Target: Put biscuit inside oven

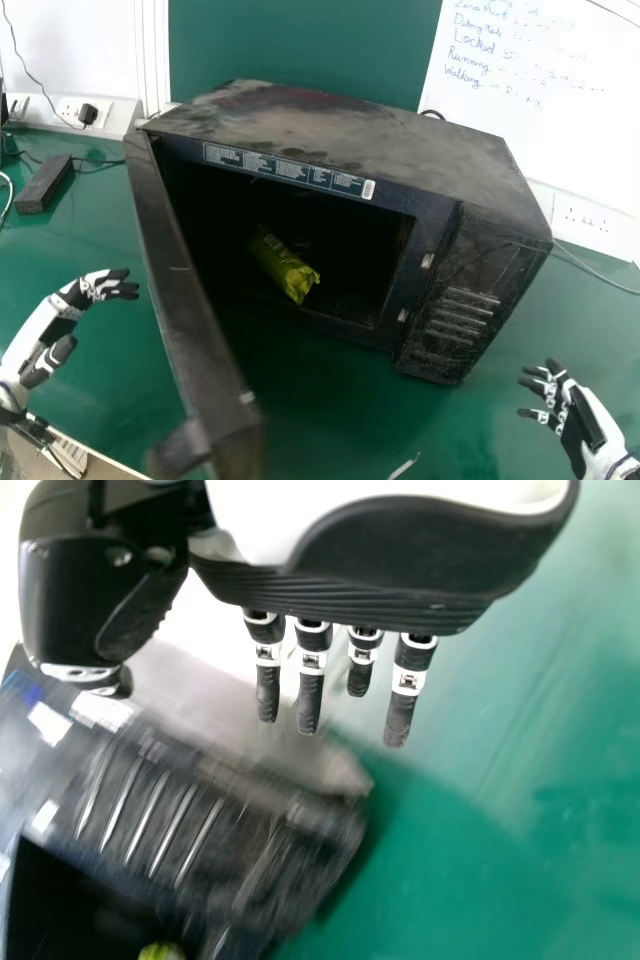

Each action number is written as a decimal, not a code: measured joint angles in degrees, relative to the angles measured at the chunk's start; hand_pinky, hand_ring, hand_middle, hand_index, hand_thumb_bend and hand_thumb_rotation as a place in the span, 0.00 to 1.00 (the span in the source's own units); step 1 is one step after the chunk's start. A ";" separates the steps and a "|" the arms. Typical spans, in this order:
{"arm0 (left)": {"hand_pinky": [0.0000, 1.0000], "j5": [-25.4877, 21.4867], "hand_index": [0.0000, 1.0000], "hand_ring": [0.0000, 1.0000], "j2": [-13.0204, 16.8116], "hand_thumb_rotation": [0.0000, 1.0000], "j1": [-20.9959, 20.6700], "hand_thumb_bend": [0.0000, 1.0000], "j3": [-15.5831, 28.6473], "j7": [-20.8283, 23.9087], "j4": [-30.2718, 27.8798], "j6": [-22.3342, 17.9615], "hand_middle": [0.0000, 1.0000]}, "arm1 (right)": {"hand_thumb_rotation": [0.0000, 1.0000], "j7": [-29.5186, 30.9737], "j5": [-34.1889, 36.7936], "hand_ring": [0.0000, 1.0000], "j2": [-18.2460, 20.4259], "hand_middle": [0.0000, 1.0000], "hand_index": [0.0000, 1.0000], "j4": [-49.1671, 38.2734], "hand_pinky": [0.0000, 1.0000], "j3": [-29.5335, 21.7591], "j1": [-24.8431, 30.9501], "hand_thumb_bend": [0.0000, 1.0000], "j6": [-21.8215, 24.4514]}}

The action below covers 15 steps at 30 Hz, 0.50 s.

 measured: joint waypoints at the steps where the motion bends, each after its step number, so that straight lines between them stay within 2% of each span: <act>1: 0.72 0.01 0.90 0.79 -0.01 0.67 0.39 0.64 -0.08 0.02 -0.58 0.43 0.84 | 1.00 -1.82 -0.03 0.84 0.34 0.86 0.89 -1.13 0.79 0.00 -0.37 0.67 1.96; 5: 0.72 0.16 0.90 0.79 0.01 0.65 2.12 0.65 -0.64 0.27 -3.24 3.05 0.85 | 1.00 -8.33 -0.67 0.88 0.75 0.90 0.93 -5.33 0.83 0.39 -2.43 0.65 9.79; 7: 0.71 0.33 0.90 0.79 0.01 0.64 2.54 0.65 -1.03 0.73 -4.30 3.78 0.85 | 1.00 -11.49 -1.45 0.91 1.50 0.93 0.96 -7.16 0.86 1.21 -3.84 0.63 12.24; 15: 0.72 1.26 0.91 0.79 0.01 0.65 2.71 0.66 -1.62 1.34 -5.18 4.25 0.85 | 1.00 -16.58 -4.02 0.93 4.56 0.95 0.98 -8.07 0.91 4.34 -7.83 0.63 14.45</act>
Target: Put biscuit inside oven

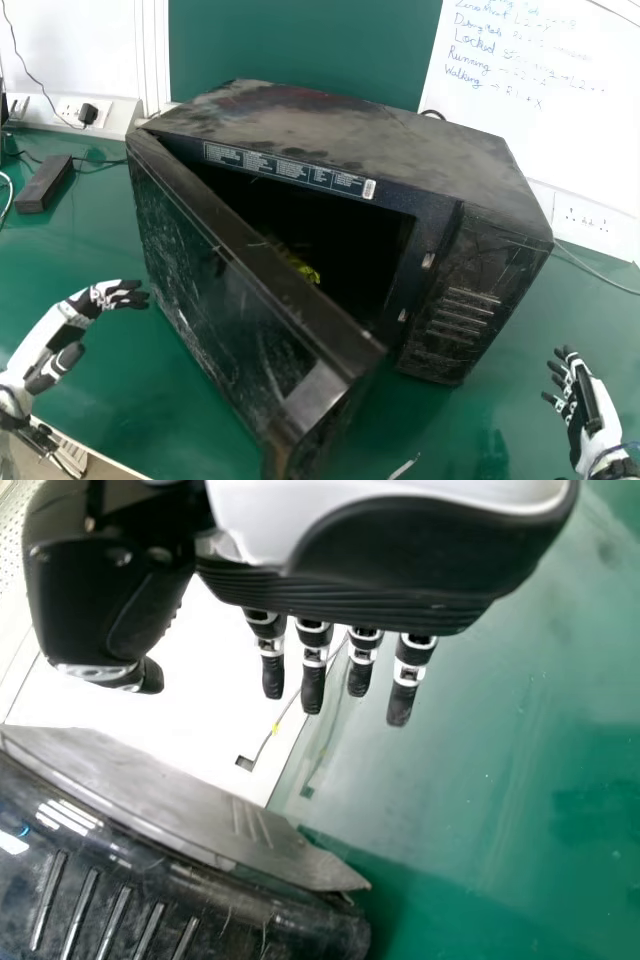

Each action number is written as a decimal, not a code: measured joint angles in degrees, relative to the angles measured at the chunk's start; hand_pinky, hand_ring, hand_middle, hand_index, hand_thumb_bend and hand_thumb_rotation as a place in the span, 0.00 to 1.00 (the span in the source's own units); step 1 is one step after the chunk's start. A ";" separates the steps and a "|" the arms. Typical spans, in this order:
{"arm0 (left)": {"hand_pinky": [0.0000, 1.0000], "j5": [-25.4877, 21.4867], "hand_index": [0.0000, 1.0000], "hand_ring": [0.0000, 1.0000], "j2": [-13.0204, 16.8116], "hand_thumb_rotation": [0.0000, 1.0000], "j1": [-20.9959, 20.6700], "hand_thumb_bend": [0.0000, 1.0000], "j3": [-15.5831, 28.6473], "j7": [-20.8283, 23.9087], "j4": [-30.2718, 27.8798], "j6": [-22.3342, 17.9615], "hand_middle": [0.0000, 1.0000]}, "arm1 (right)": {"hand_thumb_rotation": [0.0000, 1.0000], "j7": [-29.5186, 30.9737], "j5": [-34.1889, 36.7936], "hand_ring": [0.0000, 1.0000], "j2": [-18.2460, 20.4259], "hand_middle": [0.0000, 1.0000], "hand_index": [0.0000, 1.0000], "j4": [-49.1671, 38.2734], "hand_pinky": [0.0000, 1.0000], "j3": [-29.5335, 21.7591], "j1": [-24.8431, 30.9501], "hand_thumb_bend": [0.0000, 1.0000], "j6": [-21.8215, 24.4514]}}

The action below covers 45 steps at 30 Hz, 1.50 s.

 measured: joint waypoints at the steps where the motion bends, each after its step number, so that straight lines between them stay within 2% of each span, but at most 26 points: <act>1: 0.72 0.12 0.91 0.79 0.00 0.64 -0.05 0.66 -0.31 -0.03 0.00 0.07 0.85 | 1.00 -0.18 -0.27 0.93 0.10 0.95 0.97 -0.01 0.91 0.26 -0.33 0.63 0.01; 5: 0.73 0.24 0.90 0.79 -0.04 0.62 -1.44 0.67 -1.63 -0.96 0.24 1.15 0.85 | 1.00 -0.89 -1.22 0.92 0.52 0.94 0.96 -0.14 0.90 0.97 -0.99 0.62 0.13; 13: 0.71 0.36 0.88 0.77 -1.36 0.69 -7.83 0.73 -3.99 -5.04 5.72 -0.59 0.84 | 1.00 -0.23 -1.24 0.96 0.70 0.97 0.98 -0.31 0.94 1.05 -1.12 0.62 0.75; 18: 0.66 0.30 0.87 0.73 -2.86 0.76 -11.57 0.74 -5.60 -8.88 9.22 -2.27 0.82 | 0.99 -0.86 -1.58 0.94 1.04 0.96 0.98 -1.45 0.92 1.03 -1.29 0.63 2.21; 21: 0.65 0.56 0.88 0.75 -3.81 0.72 -13.99 0.73 -7.18 -10.45 10.30 -3.15 0.83 | 0.99 -0.87 -1.48 0.95 1.32 0.97 0.98 -2.04 0.93 1.04 -1.66 0.62 2.67; 23: 0.66 0.66 0.88 0.77 -4.11 0.67 -15.22 0.72 -8.39 -11.04 10.30 -2.30 0.84 | 1.00 -0.71 -1.48 0.96 1.34 0.98 0.99 -2.03 0.94 1.02 -1.62 0.63 2.71; 26: 0.66 1.53 0.89 0.78 -4.58 0.66 -16.91 0.71 -9.84 -11.28 10.29 -0.66 0.85 | 1.00 -0.23 -1.53 0.95 1.32 0.97 0.98 -1.99 0.92 1.02 -1.58 0.62 2.71; 32: 0.65 5.33 0.89 0.79 -4.68 0.64 -18.19 0.67 -12.19 -10.25 9.34 2.25 0.86 | 0.98 -0.04 -3.02 0.93 1.33 0.95 0.97 -1.93 0.90 1.13 -1.01 0.65 1.84; 36: 0.64 9.26 0.89 0.80 -4.84 0.66 -19.82 0.67 -13.48 -7.34 8.38 2.60 0.86 | 0.98 0.17 -2.97 0.92 1.86 0.95 0.96 -1.94 0.90 1.11 -1.08 0.65 1.62; 40: 0.65 12.82 0.89 0.81 -4.99 0.63 -21.06 0.65 -14.43 -3.87 8.39 2.90 0.89 | 0.97 0.90 -2.98 0.92 1.94 0.94 0.96 -1.64 0.90 1.01 -0.92 0.64 0.05; 45: 0.66 15.10 0.89 0.82 -5.20 0.61 -22.84 0.63 -15.56 -0.85 9.75 3.06 0.89 | 0.97 1.02 -3.09 0.92 1.98 0.94 0.96 -1.83 0.89 1.02 -0.91 0.64 0.03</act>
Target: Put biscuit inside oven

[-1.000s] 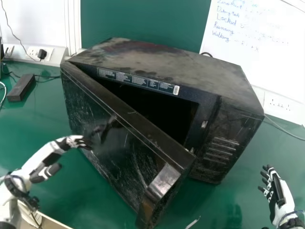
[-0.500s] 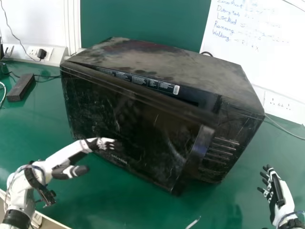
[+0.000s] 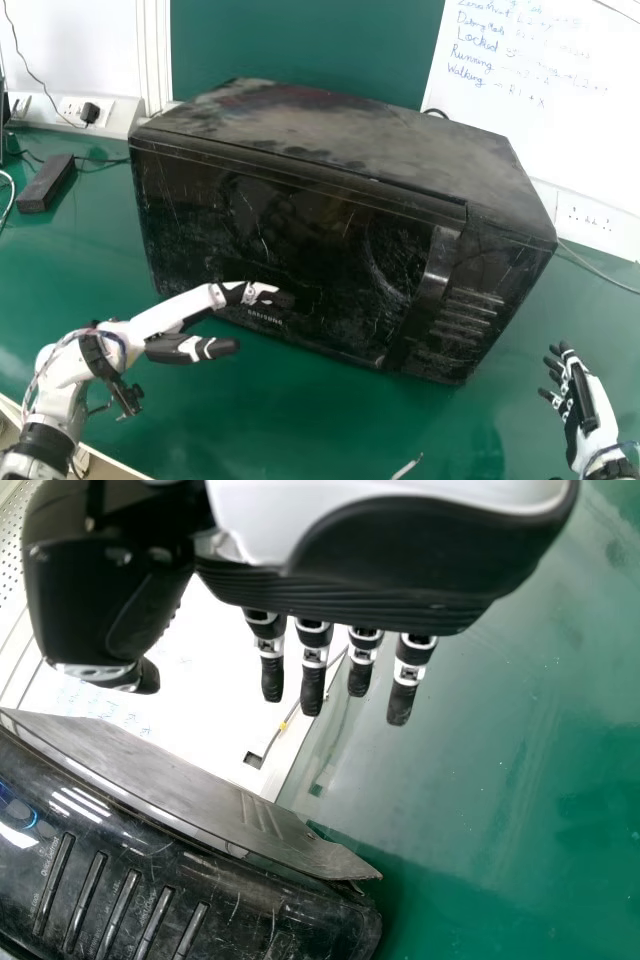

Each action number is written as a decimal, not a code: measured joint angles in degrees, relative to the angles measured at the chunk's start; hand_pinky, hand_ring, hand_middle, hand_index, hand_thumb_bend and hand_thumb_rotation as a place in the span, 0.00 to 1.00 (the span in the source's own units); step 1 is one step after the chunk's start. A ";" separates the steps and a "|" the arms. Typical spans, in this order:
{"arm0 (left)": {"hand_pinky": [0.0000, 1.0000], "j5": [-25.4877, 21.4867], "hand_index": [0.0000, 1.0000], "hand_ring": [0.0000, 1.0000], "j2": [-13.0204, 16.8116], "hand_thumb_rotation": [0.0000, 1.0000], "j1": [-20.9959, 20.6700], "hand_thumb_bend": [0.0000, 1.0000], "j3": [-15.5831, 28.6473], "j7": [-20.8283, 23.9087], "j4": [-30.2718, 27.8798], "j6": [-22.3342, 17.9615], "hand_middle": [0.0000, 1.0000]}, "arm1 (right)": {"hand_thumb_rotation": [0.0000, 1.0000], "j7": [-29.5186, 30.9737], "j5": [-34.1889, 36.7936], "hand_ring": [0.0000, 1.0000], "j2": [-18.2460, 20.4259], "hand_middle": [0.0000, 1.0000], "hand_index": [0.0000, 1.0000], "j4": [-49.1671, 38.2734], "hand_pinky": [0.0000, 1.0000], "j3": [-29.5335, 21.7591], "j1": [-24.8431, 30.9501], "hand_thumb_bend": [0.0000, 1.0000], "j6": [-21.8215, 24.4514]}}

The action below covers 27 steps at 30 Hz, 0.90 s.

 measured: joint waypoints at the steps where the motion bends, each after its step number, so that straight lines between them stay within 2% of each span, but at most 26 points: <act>1: 0.67 0.42 0.89 0.82 -0.07 0.62 -0.40 0.63 -0.11 0.49 0.77 -0.10 0.89 | 0.97 -0.02 -0.04 0.92 0.00 0.94 0.96 -0.03 0.88 0.02 0.00 0.64 0.14; 8: 0.69 2.99 0.90 0.84 -0.19 0.67 -2.23 0.64 -0.66 2.57 5.50 -2.39 0.91 | 0.97 0.13 -0.67 0.93 0.05 0.95 0.96 0.01 0.90 0.23 0.13 0.61 -0.06; 12: 0.72 3.17 0.91 0.86 -0.37 0.70 -3.66 0.67 -0.71 2.64 8.69 -4.15 0.93 | 0.92 0.04 -0.66 0.93 1.06 0.95 0.96 -0.15 0.90 0.33 -0.06 0.63 -0.02; 21: 0.75 3.87 0.92 0.86 -0.73 0.77 -6.57 0.73 -0.64 3.98 16.16 -8.39 0.92 | 0.96 -0.24 -1.25 0.94 1.50 0.96 0.96 -0.45 0.90 0.90 0.01 0.61 -0.06; 27: 0.75 4.24 0.92 0.85 -0.65 0.76 -7.47 0.72 -0.64 4.44 18.50 -9.51 0.92 | 0.95 -0.23 -1.64 0.94 1.51 0.96 0.97 -0.74 0.91 1.27 0.08 0.64 -0.06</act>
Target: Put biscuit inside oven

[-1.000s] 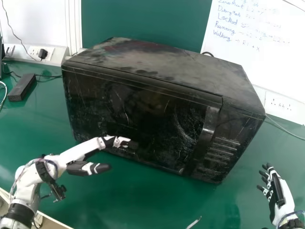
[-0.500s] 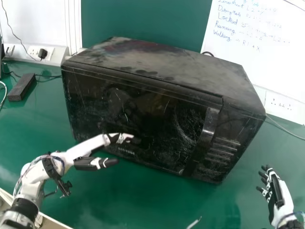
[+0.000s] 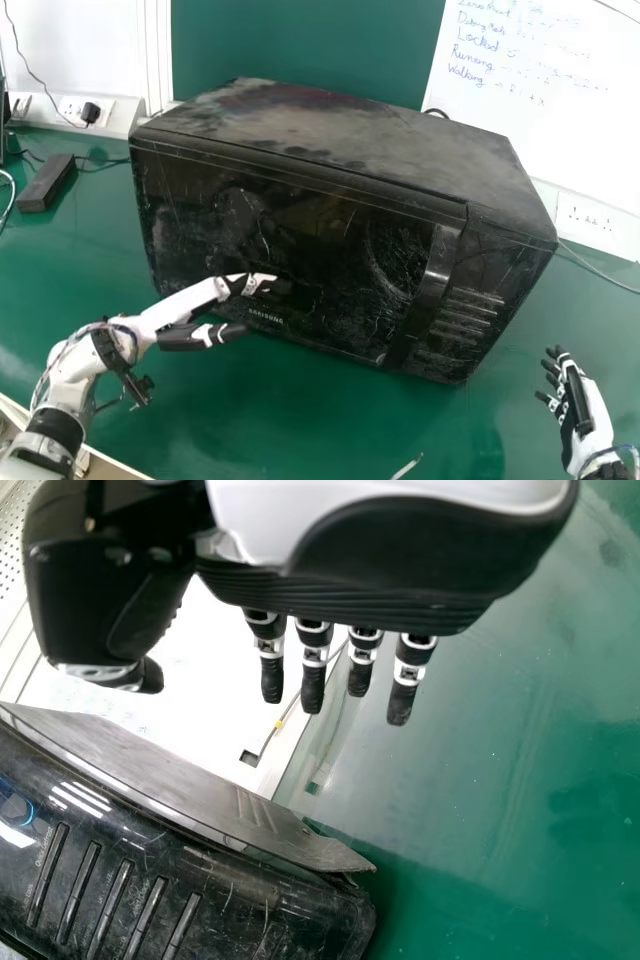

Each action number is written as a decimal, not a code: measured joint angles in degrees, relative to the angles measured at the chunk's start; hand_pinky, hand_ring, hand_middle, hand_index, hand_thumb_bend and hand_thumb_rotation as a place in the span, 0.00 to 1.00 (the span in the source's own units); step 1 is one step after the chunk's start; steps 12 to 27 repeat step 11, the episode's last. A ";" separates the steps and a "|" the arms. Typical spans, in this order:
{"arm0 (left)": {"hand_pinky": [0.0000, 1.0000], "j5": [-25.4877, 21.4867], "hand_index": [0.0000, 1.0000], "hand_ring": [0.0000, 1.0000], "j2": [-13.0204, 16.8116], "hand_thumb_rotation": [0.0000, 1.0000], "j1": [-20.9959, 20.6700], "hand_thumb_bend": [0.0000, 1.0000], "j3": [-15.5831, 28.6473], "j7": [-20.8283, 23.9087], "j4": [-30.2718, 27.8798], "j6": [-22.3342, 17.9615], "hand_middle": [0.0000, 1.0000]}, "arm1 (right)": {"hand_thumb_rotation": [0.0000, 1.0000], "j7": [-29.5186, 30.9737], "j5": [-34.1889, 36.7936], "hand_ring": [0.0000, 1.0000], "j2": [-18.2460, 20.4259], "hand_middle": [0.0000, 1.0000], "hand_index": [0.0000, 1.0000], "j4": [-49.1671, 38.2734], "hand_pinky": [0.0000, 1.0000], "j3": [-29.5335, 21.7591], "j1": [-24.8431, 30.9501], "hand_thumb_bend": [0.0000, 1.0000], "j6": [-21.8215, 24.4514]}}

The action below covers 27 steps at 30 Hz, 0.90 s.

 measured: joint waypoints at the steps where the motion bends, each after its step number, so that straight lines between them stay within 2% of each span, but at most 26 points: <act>1: 0.76 -0.24 0.92 0.85 0.07 0.76 0.03 0.72 0.03 -0.30 0.01 -0.02 0.92 | 0.95 0.00 -0.22 0.94 0.01 0.96 0.97 -0.06 0.91 0.23 0.01 0.64 0.00; 6: 0.68 -1.66 0.88 0.79 1.78 0.72 2.20 0.73 0.29 -2.22 -1.83 1.04 0.85 | 0.94 -0.01 -0.28 0.95 0.88 0.96 0.97 -0.43 0.91 0.74 -0.04 0.64 0.00; 11: 0.64 -4.56 0.85 0.73 4.86 0.66 7.38 0.71 0.78 -3.81 -8.01 3.64 0.80 | 0.95 -0.02 -0.60 0.93 1.31 0.95 0.96 -0.43 0.90 1.47 0.01 0.63 -0.39; 27: 0.64 -4.56 0.85 0.73 4.86 0.66 7.38 0.71 0.78 -3.81 -8.01 3.64 0.80 | 0.95 -0.02 -0.60 0.93 1.31 0.95 0.96 -0.43 0.90 1.47 0.01 0.63 -0.39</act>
